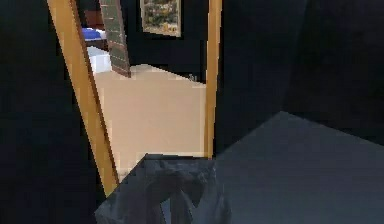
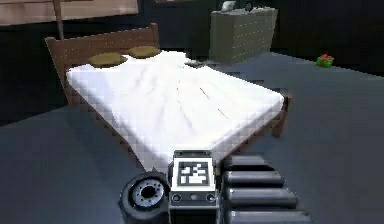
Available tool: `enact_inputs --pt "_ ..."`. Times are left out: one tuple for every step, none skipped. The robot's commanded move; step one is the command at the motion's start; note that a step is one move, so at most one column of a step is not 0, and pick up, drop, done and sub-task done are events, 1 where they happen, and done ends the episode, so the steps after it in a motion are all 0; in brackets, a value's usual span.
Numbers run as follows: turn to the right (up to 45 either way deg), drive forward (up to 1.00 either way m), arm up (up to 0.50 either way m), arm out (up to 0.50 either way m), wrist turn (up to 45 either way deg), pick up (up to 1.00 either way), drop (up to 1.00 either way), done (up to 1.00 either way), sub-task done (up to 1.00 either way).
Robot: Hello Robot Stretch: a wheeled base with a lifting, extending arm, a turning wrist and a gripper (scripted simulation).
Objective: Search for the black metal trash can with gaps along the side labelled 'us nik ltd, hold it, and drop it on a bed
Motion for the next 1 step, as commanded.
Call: enact_inputs --pt "0.0 0.40 0.00 0.00 0.0 0.00 0.00 0.00 0.00"
